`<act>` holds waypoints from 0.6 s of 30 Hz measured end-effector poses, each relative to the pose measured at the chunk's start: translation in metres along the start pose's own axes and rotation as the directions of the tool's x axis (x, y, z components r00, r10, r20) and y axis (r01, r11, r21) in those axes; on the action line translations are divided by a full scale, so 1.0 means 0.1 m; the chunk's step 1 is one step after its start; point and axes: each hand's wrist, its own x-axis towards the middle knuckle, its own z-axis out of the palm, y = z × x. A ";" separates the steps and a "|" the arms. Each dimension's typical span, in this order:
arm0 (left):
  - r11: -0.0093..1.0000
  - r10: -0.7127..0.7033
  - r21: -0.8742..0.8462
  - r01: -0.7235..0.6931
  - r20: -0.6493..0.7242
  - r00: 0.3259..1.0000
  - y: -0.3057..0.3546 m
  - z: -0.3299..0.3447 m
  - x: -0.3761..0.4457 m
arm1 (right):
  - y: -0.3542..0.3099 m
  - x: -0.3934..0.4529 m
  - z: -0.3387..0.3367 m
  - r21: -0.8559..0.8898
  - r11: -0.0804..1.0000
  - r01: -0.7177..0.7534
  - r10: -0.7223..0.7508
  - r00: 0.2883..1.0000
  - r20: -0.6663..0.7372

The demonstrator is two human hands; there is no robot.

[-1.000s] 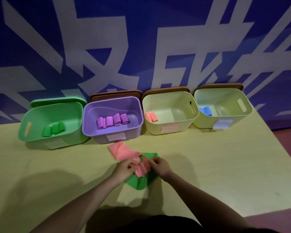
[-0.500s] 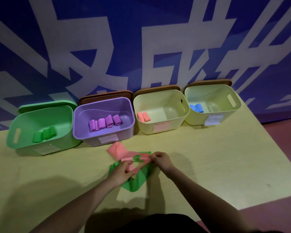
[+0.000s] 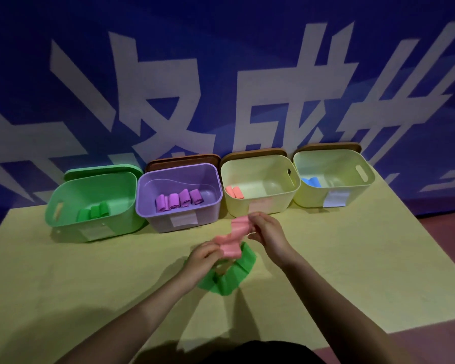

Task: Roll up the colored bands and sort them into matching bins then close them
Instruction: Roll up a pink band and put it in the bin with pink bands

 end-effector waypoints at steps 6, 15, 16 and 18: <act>0.971 0.063 -0.226 -0.072 -0.045 0.997 0.73 0.08 -0.16 | -0.39 -0.17 0.03 0.031 0.985 0.170 -0.171 0.985 0.015; 0.934 0.144 -0.305 -0.188 -0.159 0.977 1.26 0.35 -0.22 | -0.71 -0.49 -0.24 -0.136 0.903 0.407 -0.413 0.910 -0.017; 0.923 0.125 -0.344 -0.170 -0.148 0.981 1.29 0.38 -0.22 | -0.71 -0.52 -0.29 -0.143 0.892 0.429 -0.438 0.898 -0.039; 0.903 0.126 -0.400 -0.157 -0.103 0.987 1.36 0.43 -0.23 | -0.69 -0.57 -0.41 -0.186 0.872 0.454 -0.470 0.881 -0.056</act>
